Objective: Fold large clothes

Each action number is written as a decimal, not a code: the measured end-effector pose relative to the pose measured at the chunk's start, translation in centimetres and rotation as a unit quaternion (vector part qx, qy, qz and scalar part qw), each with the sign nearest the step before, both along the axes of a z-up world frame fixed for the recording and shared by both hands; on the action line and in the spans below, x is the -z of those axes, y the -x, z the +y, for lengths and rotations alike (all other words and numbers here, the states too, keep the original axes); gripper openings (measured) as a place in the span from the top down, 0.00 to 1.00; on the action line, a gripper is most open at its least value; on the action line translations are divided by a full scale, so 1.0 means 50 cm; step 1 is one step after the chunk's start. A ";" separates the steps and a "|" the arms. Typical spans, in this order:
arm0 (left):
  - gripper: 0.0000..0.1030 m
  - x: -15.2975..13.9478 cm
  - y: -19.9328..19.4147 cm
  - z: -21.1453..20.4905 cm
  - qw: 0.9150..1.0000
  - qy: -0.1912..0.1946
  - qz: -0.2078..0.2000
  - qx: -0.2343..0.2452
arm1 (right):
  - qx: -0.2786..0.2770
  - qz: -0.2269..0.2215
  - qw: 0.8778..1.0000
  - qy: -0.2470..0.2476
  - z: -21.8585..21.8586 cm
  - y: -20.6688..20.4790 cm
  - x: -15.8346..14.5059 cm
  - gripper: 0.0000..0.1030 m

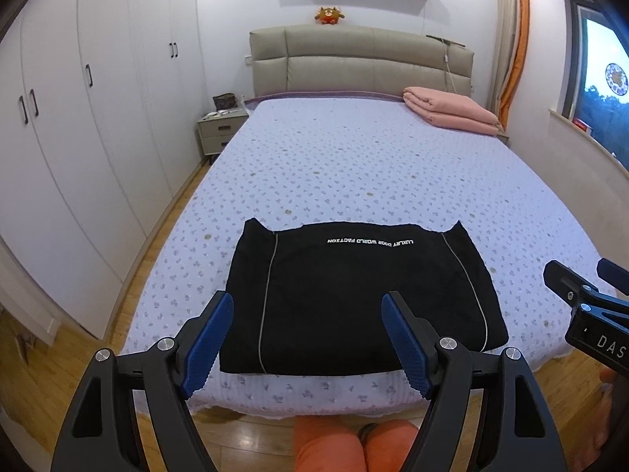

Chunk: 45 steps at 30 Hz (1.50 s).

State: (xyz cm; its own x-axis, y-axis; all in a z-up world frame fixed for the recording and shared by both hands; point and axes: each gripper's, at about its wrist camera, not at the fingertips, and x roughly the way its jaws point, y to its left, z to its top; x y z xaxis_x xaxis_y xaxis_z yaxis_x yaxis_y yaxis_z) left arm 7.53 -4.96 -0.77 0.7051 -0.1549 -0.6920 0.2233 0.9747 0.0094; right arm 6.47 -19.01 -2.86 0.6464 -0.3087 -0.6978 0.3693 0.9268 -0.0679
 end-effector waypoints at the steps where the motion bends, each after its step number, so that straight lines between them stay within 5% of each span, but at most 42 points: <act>1: 0.23 -0.001 0.001 0.000 1.000 0.000 0.000 -0.001 | -0.001 0.000 1.000 0.001 0.000 0.000 0.000 0.04; 45: 0.23 -0.095 0.096 0.042 0.998 0.019 -0.057 -0.006 | -0.034 -0.041 0.998 0.014 0.061 0.072 -0.074 0.04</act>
State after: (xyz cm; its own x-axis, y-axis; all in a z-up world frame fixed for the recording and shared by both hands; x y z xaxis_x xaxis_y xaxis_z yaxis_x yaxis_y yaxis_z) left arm 2.72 -2.86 3.96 0.7802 -0.1714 -0.6016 0.2118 0.9773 -0.0037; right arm 2.89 -15.97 0.82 0.7217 -0.2813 -0.6325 0.3109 0.9481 -0.0669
